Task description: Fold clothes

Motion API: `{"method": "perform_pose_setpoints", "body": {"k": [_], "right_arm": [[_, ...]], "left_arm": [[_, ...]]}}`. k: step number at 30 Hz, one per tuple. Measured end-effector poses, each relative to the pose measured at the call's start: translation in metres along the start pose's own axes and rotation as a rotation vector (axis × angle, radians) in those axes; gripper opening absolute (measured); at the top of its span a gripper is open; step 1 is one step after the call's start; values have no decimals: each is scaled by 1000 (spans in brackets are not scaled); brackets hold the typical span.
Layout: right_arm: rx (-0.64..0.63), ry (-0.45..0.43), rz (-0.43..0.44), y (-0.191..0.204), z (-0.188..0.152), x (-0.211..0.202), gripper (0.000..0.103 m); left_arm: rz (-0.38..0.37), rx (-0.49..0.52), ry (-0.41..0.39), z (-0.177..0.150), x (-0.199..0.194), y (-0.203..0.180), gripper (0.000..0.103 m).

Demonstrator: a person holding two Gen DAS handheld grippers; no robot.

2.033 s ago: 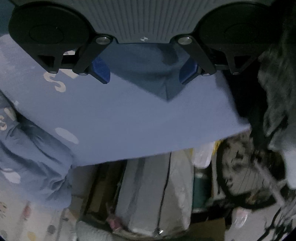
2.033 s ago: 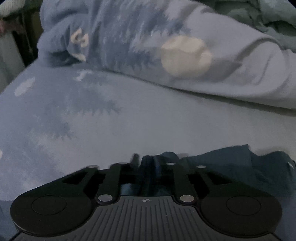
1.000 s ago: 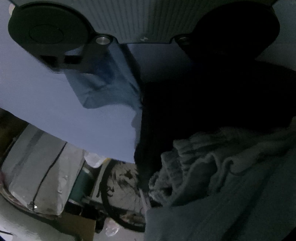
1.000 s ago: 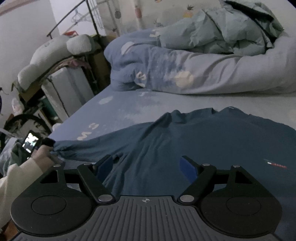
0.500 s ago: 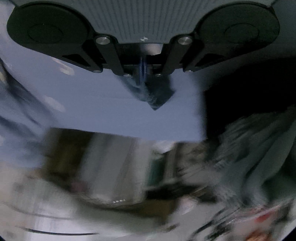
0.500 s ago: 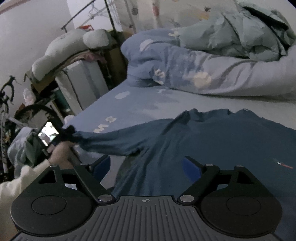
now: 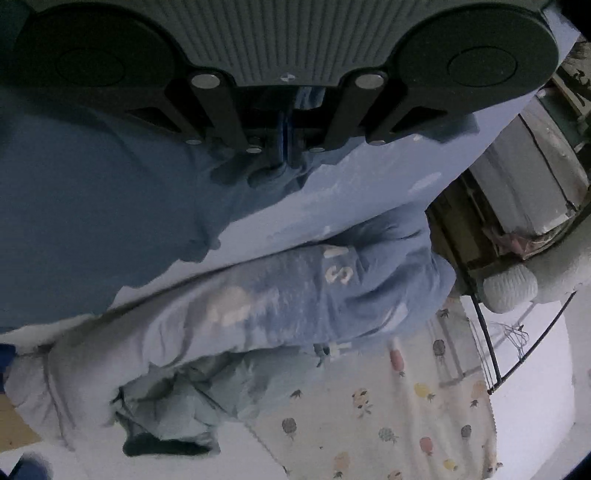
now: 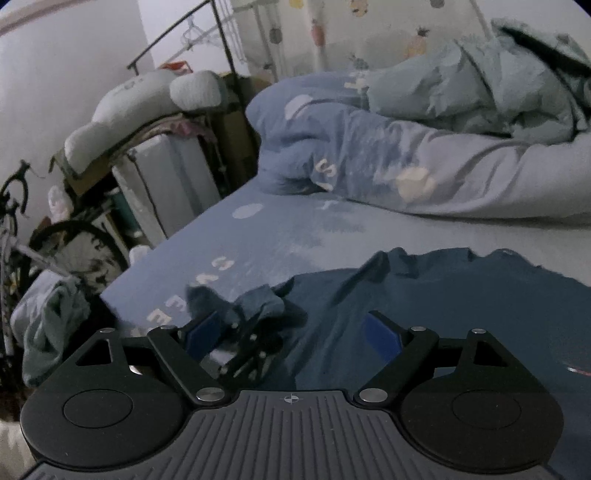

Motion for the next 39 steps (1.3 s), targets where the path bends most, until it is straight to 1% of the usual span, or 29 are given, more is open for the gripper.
{"method": "perform_pose_setpoints", "body": {"k": [2,3,4,6,7,8,9,10,13,16,19,21,24,27,32,34,37,39], "right_arm": [[62,20,31,-4,2,21,88],[94,26,40,-6,2,30,88],[128,37,52,-9,1,39,88],[179,63,62,-12,-4,58,88],[191,81,68,-13,-6,66,88],[204,94,72,-13,-10,73,88],[219,106,77,-13,-13,80,88],[231,116,84,-13,-15,85,88],[254,124,90,-12,-18,97,88],[280,129,111,-7,-18,102,88],[284,160,152,2,-24,105,90],[320,210,192,8,-35,112,90],[436,272,237,14,-54,126,90],[552,324,251,25,-71,137,90],[753,302,245,38,-92,135,90],[840,292,258,43,-98,134,90],[1006,320,281,54,-115,139,90],[1107,338,307,65,-128,146,90]], "left_arm": [[-16,0,48,-4,8,1,10],[-20,8,70,-6,11,0,14],[-23,21,86,-7,12,-3,26],[-31,49,106,-10,13,-7,33],[-30,62,92,-10,9,-7,31],[-33,61,63,-9,2,-6,20],[-40,46,41,-8,-5,-5,5],[-42,30,31,-9,-8,-2,5],[-14,-13,-19,-10,-16,11,5],[1,-60,-81,-11,-32,26,5],[-33,-91,-122,-18,-58,36,5],[-63,-95,-127,-26,-74,36,5],[-80,-122,-116,-37,-88,37,5],[-85,-183,-104,-40,-96,42,5],[-76,-218,-124,-30,-104,57,5],[-85,-225,-125,-25,-104,63,5],[-100,-207,-127,-19,-105,67,5],[-111,-186,-144,-13,-107,70,5]]}}
Point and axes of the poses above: each gripper's, at about its wrist camera, not at the fingertips, and x roughly the way its jaws point, y to its left, z to its top, the point moved 6 cm from there along x, roughly the way its jaws point, and after that the axes turned 10 degrees about -z, right-handed, at the moved point
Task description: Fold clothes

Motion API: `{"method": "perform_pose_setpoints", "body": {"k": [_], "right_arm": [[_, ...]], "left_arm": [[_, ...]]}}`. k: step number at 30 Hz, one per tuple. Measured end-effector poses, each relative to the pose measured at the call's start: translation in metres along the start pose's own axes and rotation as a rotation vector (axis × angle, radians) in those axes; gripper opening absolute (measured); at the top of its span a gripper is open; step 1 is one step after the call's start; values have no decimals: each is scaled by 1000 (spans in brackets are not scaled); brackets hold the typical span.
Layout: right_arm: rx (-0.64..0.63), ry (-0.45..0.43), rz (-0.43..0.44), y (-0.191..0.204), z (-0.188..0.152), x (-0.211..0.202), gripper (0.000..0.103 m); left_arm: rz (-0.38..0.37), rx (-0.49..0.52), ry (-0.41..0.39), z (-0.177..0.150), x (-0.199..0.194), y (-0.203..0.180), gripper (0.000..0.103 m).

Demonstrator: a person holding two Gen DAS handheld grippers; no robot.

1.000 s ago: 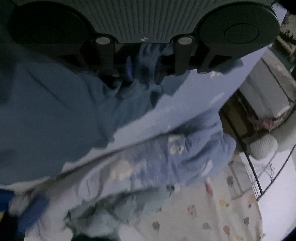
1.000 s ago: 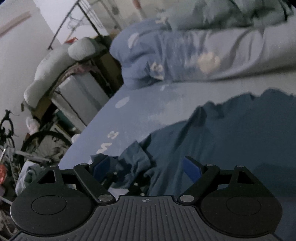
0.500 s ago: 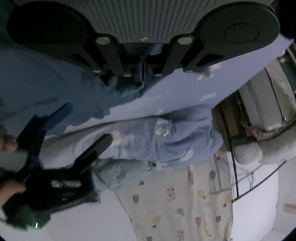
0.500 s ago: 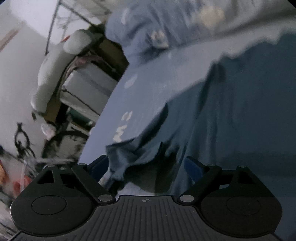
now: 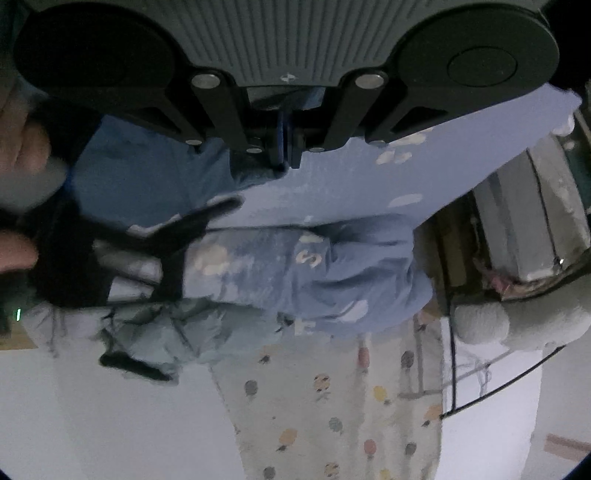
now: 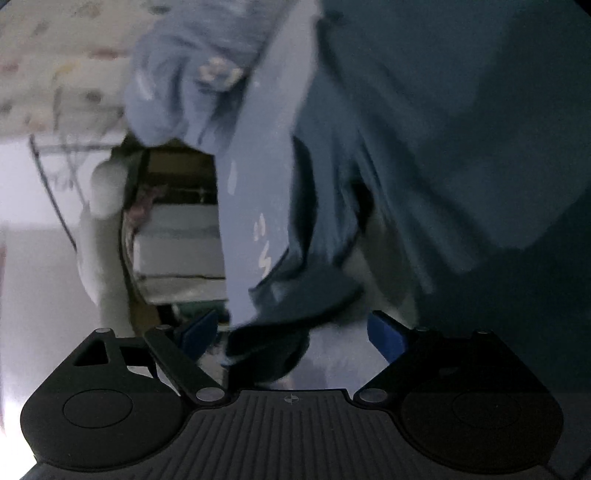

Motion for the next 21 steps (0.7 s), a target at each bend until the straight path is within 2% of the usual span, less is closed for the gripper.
{"method": "perform_pose_setpoints", "body": {"k": [2,6,11,15,19,21], "right_arm": [[64,-2,45,-2,-10,9,90],[161,-64,125,-3,-12,21,89],[235,-71,146,-1,-17,33,81],[304,-65,187,-8,-26,34,81],[305,-56,213,-11,-30,44,80],[299,-63,221,-12,-30,47,66]], "left_arm": [[-14,20,-15,6,-2,1,5],[-26,51,-46,14,-11,5,5],[-19,44,-49,12,-17,6,6],[-23,64,-67,14,-22,8,5],[-63,109,-104,14,-32,7,5],[-72,118,-109,13,-37,6,5]]}}
Point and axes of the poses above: each gripper's, at about its wrist camera, not at the fingertips, and x roughly the way its jaws point, y to its left, z to its top, the point moved 6 cm from there along x, roughly the way its jaws point, and after that the axes turned 10 degrees about -z, right-handed, at the moved point
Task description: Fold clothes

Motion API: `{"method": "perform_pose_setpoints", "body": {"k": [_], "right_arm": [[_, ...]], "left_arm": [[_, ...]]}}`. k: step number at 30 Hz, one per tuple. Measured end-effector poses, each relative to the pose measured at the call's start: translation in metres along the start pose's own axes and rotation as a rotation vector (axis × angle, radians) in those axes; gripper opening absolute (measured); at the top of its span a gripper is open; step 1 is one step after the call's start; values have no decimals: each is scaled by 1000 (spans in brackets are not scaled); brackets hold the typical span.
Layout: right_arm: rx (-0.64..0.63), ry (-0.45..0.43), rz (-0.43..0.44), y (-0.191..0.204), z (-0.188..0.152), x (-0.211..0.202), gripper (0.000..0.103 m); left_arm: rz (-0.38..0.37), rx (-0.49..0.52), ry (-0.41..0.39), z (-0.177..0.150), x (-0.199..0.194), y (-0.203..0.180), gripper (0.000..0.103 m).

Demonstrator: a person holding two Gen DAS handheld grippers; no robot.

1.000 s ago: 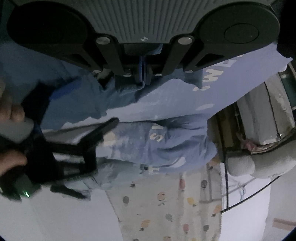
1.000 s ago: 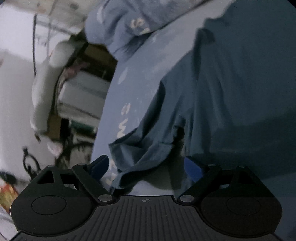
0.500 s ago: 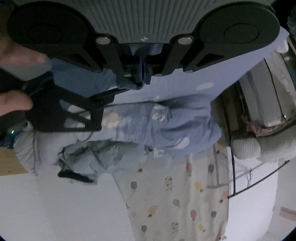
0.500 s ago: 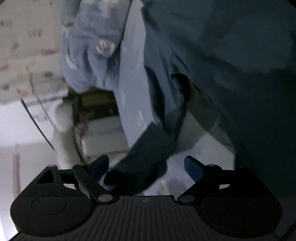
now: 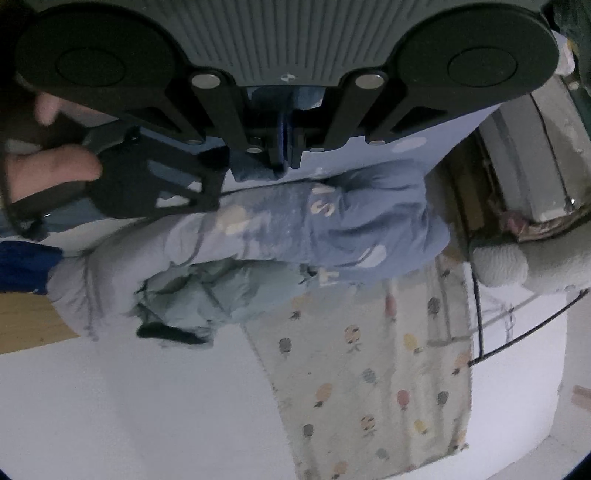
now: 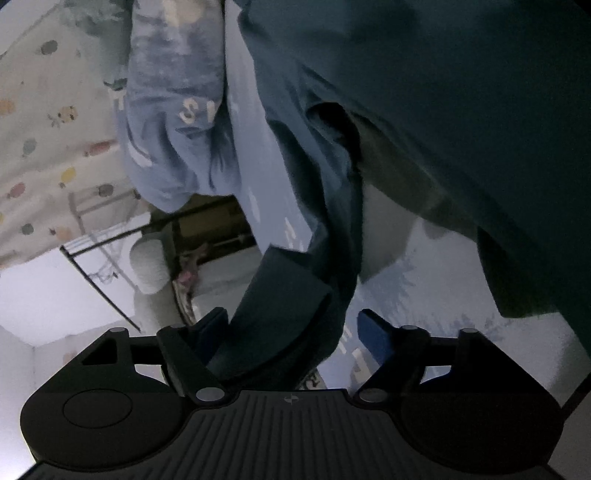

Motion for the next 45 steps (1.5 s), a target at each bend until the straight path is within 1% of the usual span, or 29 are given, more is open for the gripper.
{"method": "perform_pose_setpoints", "body": {"k": [1,2,3,5,6,7,8,12,16,19,22,24,28,32,36,41,45], "right_arm": [[-11,-13,-1,1,1,-2,52],[-24,-33,-4,2,3,-6,45],[-38,-48,-3,3,5,-10,41],[-87,-75,-7,10,9,-18,24],[-116,-89,-12,14,10,-22,20],[-147,-98,-20,18,12,-26,10],[-182,-100,-29,22,14,-29,4],[-351,-107,-61,45,21,-45,3],[-570,-110,-87,84,34,-71,3],[-707,-130,-103,118,51,-99,3],[-851,-159,-144,153,70,-129,3],[-928,-194,-180,173,86,-152,3],[-999,-266,-217,202,124,-207,3],[-1033,-312,-254,215,166,-253,3],[-1063,-330,-299,216,209,-284,3],[-1086,-326,-367,205,264,-302,3],[-1103,-333,-384,197,297,-315,3]], "left_arm": [[3,-5,2,-1,-2,0,5],[9,-10,4,-2,-3,1,5],[16,-15,5,-3,-5,1,5],[22,-16,10,-4,-6,1,5],[24,-16,11,-3,-7,0,5],[23,-17,12,-3,-7,-1,5],[21,-17,13,-2,-7,-3,5],[-2,14,27,0,-7,-20,5],[-38,24,39,3,-3,-44,5],[-67,-3,33,14,10,-67,5],[-92,-42,11,34,29,-92,5],[-108,-76,-1,52,45,-110,5],[-160,-136,-23,88,76,-152,5],[-201,-162,0,111,104,-191,5],[-214,-165,26,116,123,-225,5],[-201,-160,69,114,145,-260,5],[-188,-166,92,117,161,-282,5]]}}
Point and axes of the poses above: each gripper's, at about its wrist camera, not at the fingertips, and x roughly the way its jaws point, y to its left, z to its top, the point moved 6 cm from there along x, roughly the way its jaws point, and after that the axes turned 10 degrees about -z, right-handed, at the moved point
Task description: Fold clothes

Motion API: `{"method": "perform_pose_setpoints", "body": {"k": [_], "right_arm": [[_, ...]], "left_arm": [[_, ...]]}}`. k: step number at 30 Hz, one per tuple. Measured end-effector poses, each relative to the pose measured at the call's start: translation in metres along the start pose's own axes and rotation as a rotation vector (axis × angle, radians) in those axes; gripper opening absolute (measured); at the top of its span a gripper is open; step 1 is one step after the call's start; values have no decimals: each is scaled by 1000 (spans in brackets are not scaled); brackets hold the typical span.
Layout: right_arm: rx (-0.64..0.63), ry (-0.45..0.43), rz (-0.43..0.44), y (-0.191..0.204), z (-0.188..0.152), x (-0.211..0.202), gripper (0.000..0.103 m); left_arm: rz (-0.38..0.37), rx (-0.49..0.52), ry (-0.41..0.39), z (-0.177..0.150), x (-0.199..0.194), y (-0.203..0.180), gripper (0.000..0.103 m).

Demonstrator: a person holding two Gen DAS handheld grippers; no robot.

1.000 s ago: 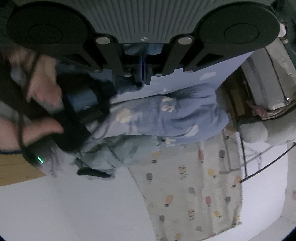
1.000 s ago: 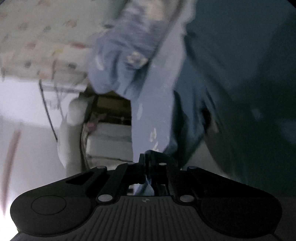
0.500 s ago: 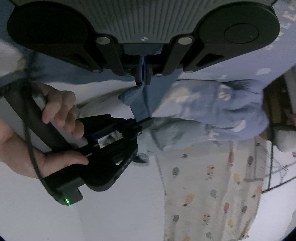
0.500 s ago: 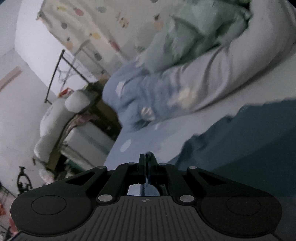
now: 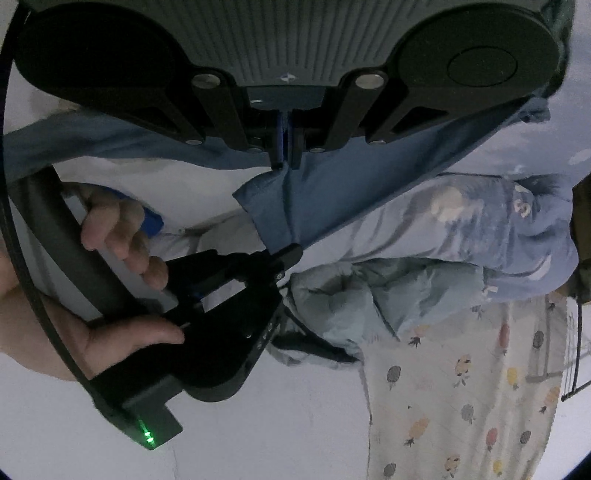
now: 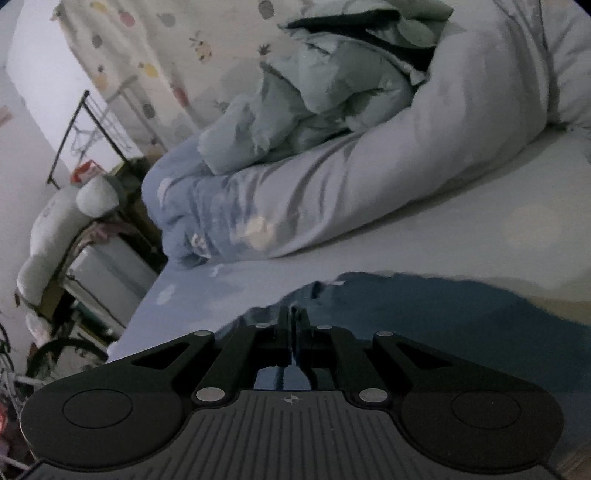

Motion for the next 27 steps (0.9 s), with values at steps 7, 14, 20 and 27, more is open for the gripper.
{"method": "perform_pose_setpoints", "body": {"k": [7,14,20,27], "right_arm": [[43,2,-56,-71,-2,5,3],[86,50,-123,-136,-22,28,3],[34,139,-195,-158,-45,66,3],[15,186,-236,-165,-57,87,12]], "left_arm": [[-26,42,47,-8,31,-44,5],[-53,101,114,-26,53,-77,5],[-31,133,207,-51,67,-86,5],[-59,149,290,-73,77,-98,24]]}}
Point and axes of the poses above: each gripper's, at about its wrist camera, not at the fingertips, and x roughly the way its jaws point, y to its left, z to its top, the point moved 6 cm from there along x, roughly the way its jaws point, and after that the axes turned 10 degrees about -z, right-handed, at the moved point
